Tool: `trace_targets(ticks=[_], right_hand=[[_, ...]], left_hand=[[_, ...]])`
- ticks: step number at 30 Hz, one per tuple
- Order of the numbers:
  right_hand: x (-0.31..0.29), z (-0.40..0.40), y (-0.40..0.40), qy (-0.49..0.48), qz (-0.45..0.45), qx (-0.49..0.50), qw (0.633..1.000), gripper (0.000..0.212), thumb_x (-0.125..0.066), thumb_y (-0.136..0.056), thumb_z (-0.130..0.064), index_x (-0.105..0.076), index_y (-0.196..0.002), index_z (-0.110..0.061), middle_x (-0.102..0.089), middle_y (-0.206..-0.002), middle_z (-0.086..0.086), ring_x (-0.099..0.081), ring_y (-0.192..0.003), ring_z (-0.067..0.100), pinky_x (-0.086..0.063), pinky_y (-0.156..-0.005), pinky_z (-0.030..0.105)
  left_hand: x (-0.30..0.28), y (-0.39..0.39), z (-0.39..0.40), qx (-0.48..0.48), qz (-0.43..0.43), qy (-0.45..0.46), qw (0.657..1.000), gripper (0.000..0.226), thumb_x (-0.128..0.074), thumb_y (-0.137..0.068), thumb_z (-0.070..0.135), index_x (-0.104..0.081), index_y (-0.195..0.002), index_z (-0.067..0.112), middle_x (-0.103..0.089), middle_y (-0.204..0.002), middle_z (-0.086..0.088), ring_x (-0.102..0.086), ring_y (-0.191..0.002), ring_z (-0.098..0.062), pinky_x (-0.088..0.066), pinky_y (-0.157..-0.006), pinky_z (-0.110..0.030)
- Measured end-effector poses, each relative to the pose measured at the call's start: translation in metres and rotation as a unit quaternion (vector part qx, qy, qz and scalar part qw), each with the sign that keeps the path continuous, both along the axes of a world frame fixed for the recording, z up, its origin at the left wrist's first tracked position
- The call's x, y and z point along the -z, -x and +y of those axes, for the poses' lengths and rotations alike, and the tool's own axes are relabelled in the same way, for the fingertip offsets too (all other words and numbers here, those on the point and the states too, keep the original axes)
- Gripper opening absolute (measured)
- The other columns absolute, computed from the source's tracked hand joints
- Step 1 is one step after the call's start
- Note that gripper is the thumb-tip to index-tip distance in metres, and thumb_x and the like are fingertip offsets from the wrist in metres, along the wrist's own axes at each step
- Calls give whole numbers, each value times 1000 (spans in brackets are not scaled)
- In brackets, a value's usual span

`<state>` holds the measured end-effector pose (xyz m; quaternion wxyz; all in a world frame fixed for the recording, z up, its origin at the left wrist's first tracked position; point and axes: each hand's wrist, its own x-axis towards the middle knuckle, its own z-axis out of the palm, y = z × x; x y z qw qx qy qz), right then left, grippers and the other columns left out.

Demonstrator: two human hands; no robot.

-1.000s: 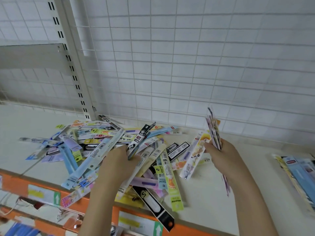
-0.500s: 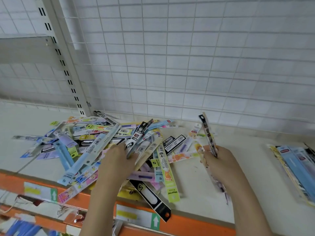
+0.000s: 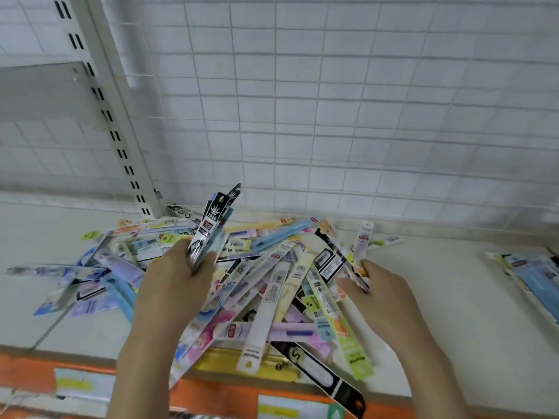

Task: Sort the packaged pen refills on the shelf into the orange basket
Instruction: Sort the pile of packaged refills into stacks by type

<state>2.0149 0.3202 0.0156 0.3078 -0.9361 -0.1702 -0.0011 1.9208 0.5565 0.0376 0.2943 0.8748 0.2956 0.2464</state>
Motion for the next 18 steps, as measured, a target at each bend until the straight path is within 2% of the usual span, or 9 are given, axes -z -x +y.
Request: trace_targets(ticks=[2,4,6,8,10,12,14,16,18], right_hand=[[-1,7,5,23,-6,-17,1000,16,-50,-94,-37,-52,-83,-26,-59,-74,-6,-51,-74,18,-40,-62,26],[0,13,11,23,2,-8,1000,25,-45,-96,-39,-58,-109,-22,-67,-91,0,-56,-82,20,-47,-73,31],[2,17,14,19,13,11,1000,35,-44,-96,-41,-54,-124,-23,-69,-99,3,-63,-91,24,-51,-82,35],[3,19,15,38,20,37,998,38,-45,-95,-42,-52,-128,-24,-69,-97,2,-64,-92,24,-52,-82,36],[4,21,14,71,12,63,995,37,-48,-92,-46,-54,-123,-25,-66,-94,-2,-63,-92,23,-51,-80,35],[5,24,11,84,34,86,992,34,-53,-88,-52,-57,-109,-25,-60,-87,-6,-61,-89,21,-50,-76,33],[6,29,8,92,72,88,989,31,-56,-82,-57,-57,-93,-27,-59,-79,-7,-61,-82,19,-48,-71,31],[10,36,4,104,94,84,987,29,-57,-80,-57,-55,-78,-28,-60,-70,-6,-61,-72,17,-49,-67,31],[14,42,1,111,100,88,985,29,-58,-82,-48,-59,-80,-20,-63,-71,0,-62,-69,19,-51,-66,32]], left_hand=[[-1,3,8,19,-10,4,1000,37,-52,-92,25,-33,-61,17,-42,-46,-2,-40,-45,-17,-27,-45,-29],[1,4,16,34,-20,3,999,35,-50,-93,26,-34,-62,18,-41,-45,0,-40,-45,-15,-23,-45,-28],[5,3,24,48,-25,7,999,33,-49,-93,27,-35,-65,18,-46,-48,-4,-43,-47,-16,-26,-45,-28],[10,2,31,71,-24,19,997,26,-48,-93,29,-39,-73,16,-56,-55,-10,-50,-51,-18,-33,-49,-28],[13,1,35,89,-24,24,995,21,-48,-93,29,-41,-79,15,-60,-58,-12,-52,-52,-18,-35,-49,-28],[13,1,39,96,-25,19,995,23,-49,-93,29,-38,-81,12,-50,-50,-7,-46,-48,-16,-28,-45,-28],[11,1,42,93,-11,12,995,33,-51,-92,30,-33,-74,9,-42,-47,-4,-42,-46,-16,-24,-45,-28],[12,0,46,96,3,11,995,38,-53,-91,30,-35,-63,11,-42,-47,-5,-42,-47,-18,-24,-45,-29],[13,-1,49,102,21,7,995,41,-55,-90,31,-35,-58,14,-42,-47,-6,-42,-47,-20,-25,-45,-29]])
